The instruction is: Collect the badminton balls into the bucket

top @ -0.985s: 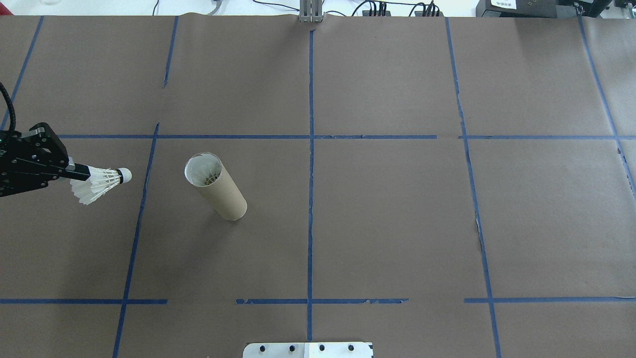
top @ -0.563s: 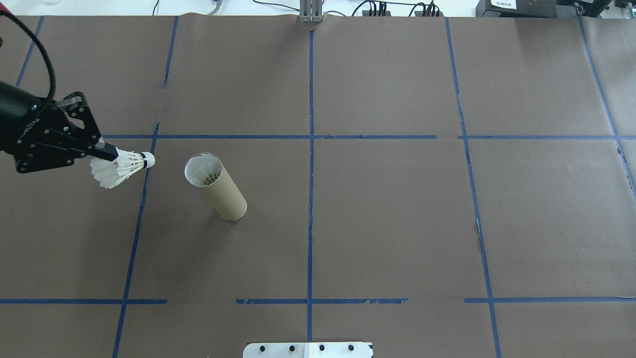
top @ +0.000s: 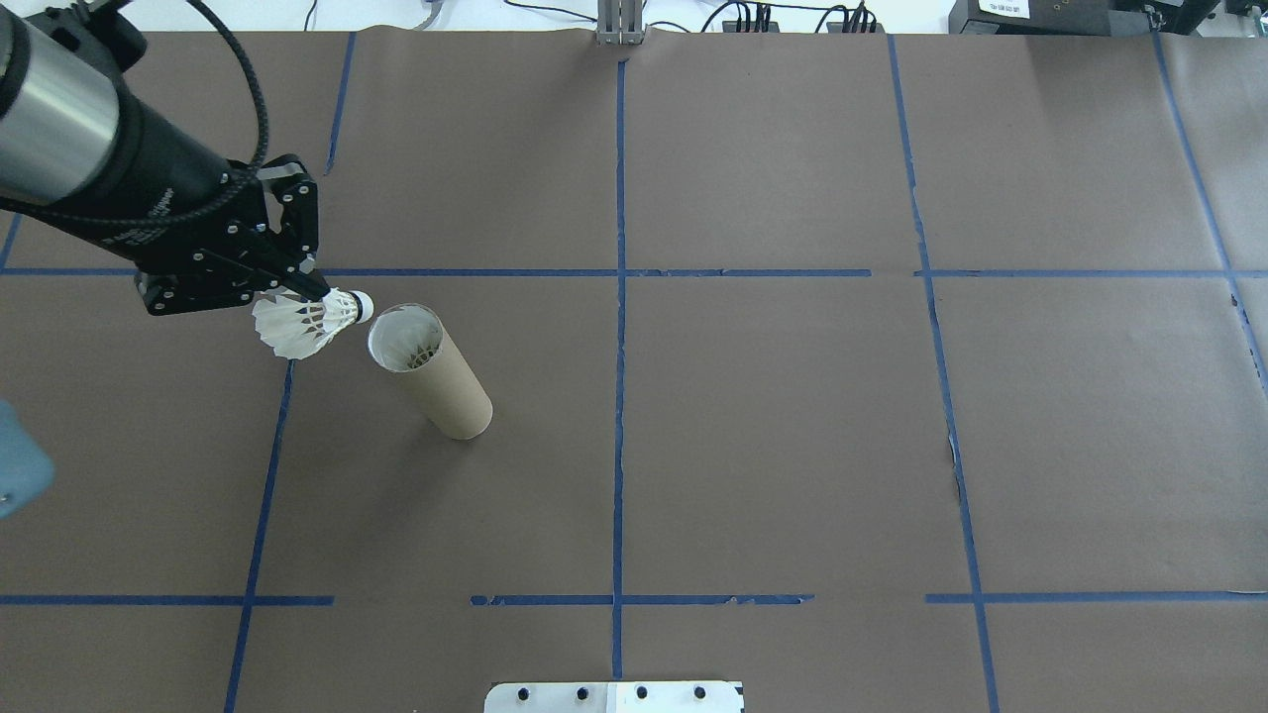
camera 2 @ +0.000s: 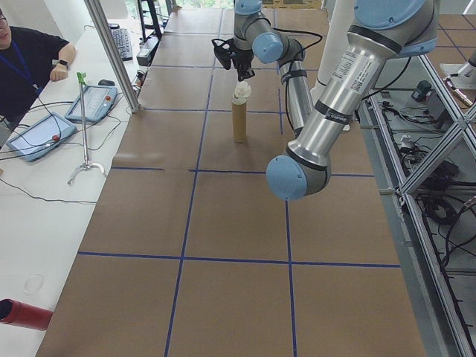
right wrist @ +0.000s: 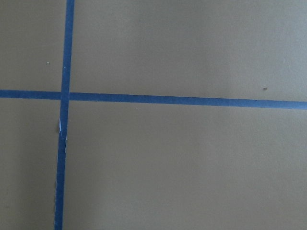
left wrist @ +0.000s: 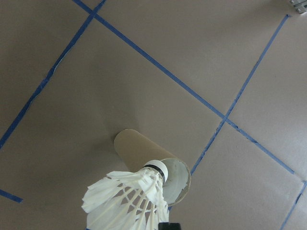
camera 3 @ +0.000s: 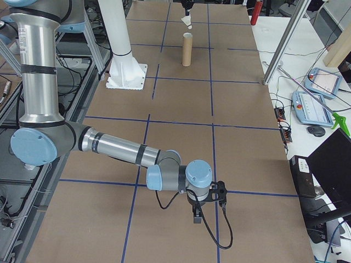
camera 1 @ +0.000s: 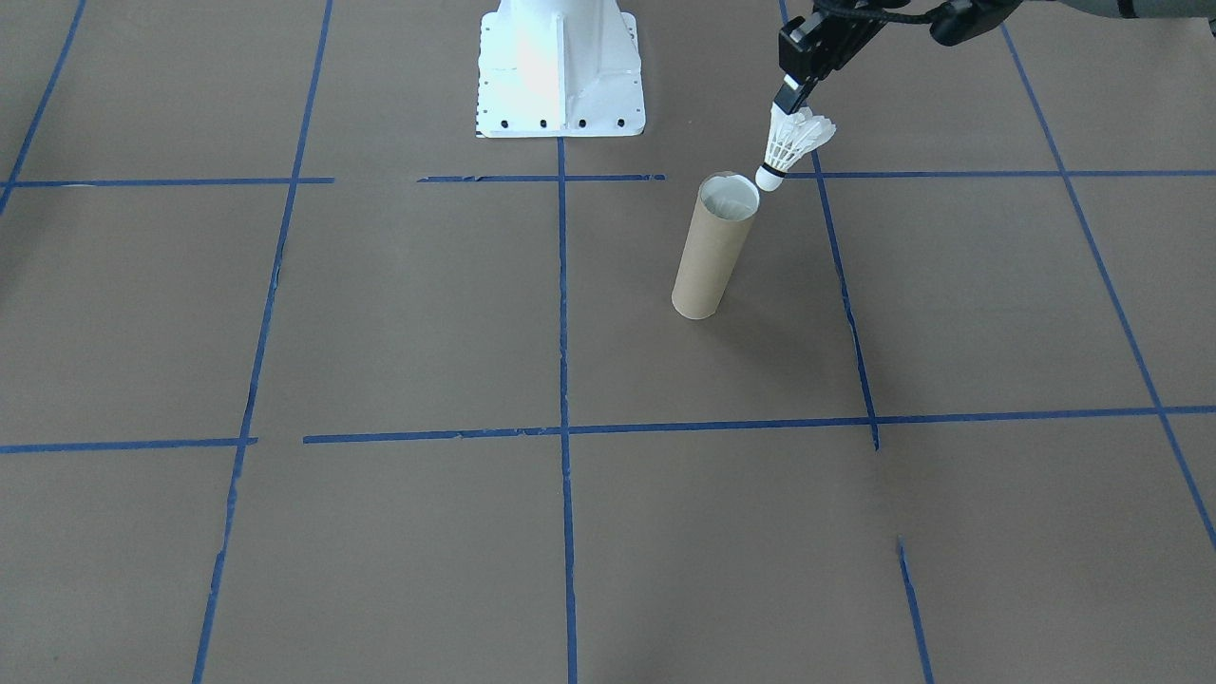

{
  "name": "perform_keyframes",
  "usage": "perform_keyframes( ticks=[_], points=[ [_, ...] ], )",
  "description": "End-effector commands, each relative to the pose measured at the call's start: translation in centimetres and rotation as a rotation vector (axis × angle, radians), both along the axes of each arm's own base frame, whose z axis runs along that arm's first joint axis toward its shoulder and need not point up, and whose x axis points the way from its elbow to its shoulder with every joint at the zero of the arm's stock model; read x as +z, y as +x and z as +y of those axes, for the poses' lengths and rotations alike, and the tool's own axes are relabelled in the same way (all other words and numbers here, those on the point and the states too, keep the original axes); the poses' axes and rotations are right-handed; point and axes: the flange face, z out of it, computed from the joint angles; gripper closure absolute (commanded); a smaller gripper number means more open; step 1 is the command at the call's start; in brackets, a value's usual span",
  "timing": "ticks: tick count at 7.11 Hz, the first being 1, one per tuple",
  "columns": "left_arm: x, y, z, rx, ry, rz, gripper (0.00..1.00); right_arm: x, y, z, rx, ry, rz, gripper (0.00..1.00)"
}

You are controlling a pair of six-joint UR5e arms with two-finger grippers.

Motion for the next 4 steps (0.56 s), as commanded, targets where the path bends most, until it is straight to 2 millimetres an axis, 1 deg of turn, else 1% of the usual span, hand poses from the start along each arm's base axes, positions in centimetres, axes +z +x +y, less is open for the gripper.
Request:
perform_keyframes(
  ticks=[1, 3, 4],
  points=[
    [-0.8, 2.7, -0.7, 0.01, -0.026, -0.058, 1.0, 0.1, -0.1, -0.6, 0.0, -0.017, -0.015, 0.0],
    [-0.9, 3.3, -0.8, 0.018, -0.031, -0.063, 1.0, 0.7, -0.1, -0.9, 0.005, -0.032, -0.036, 0.0],
    [-1.4, 4.5, -2.0, 0.02, -0.042, -0.073, 1.0, 0.7, -0.1, -1.0, 0.005, -0.032, -0.039, 0.0]
  ],
)
